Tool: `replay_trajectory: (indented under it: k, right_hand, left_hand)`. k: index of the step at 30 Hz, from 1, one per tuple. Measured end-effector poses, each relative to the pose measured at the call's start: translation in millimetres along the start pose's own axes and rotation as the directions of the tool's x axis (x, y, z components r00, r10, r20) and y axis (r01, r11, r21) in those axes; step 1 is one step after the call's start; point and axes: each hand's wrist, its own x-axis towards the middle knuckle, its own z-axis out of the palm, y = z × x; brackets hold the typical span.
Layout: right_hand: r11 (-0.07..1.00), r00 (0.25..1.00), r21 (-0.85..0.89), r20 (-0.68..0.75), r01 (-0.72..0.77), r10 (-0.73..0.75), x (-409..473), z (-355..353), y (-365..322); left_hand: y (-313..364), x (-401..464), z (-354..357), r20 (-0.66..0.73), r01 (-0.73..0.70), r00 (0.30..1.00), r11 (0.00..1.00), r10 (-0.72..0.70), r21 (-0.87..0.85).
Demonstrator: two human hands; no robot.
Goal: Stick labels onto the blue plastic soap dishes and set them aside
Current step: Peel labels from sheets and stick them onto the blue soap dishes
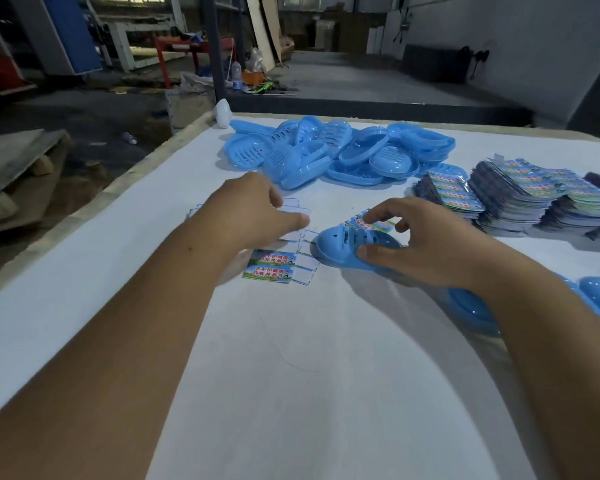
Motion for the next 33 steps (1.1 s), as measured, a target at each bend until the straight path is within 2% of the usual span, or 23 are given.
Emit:
replay_trajectory:
  k: [2, 4, 7, 16, 19, 20, 24, 26, 28, 30, 33]
  right_hand:
    - [1.000, 1.000, -0.004, -0.010, 0.014, -0.014, 1, 1, -2]
    - [0.999, 0.999, -0.015, -0.017, 0.028, -0.029, 2, 1, -4]
    - [1.000, 0.999, -0.016, -0.021, 0.027, -0.028, 1, 2, -5]
    - [1.000, 0.999, -0.007, -0.030, 0.026, -0.026, 0, 2, -7]
    - [0.999, 0.998, 0.011, -0.045, 0.034, -0.034, 1, 3, -7]
    - [0.999, 0.998, 0.022, -0.056, 0.035, -0.034, 2, 3, -7]
    - [0.988, 0.989, 0.155, -0.146, 0.029, -0.006, 3, 3, -11]
    - [0.948, 0.983, 0.317, -0.182, 0.038, 0.021, 3, 1, -14]
    - [0.877, 0.987, 0.478, -0.157, 0.049, 0.031, 1, -1, -19]
    - [0.823, 0.994, 0.567, -0.110, 0.041, 0.026, 0, -2, -23]
    - [0.821, 0.996, 0.570, -0.085, 0.018, 0.037, 0, 0, -25]
  left_hand:
    - [-3, -3, -2, 0.081, 0.027, 0.996, 0.994, -0.036, 0.106]
    - [-6, -4, -2, 0.096, 0.040, 0.994, 0.993, -0.050, 0.110]
    - [-8, -5, -1, 0.064, 0.060, 0.996, 0.997, -0.063, 0.059]
    - [-7, -4, -3, 0.096, 0.109, 0.991, 0.987, -0.098, -0.117]
    - [-6, -1, -3, 0.080, 0.090, 0.994, 0.983, -0.078, -0.161]
    - [-6, 0, -3, 0.073, 0.076, 0.995, 0.972, -0.061, -0.223]
    - [1, 1, -7, 0.007, 0.004, 1.000, 0.801, 0.000, -0.598]
    - [7, 0, -7, -0.026, -0.047, 0.999, 0.696, 0.041, -0.717]
    - [11, -3, -4, -0.040, -0.074, 0.997, 0.619, 0.070, -0.782]
    - [13, -4, 0, -0.044, -0.084, 0.996, 0.613, 0.081, -0.785]
    - [17, -5, 5, -0.022, -0.066, 0.997, 0.628, 0.077, -0.776]
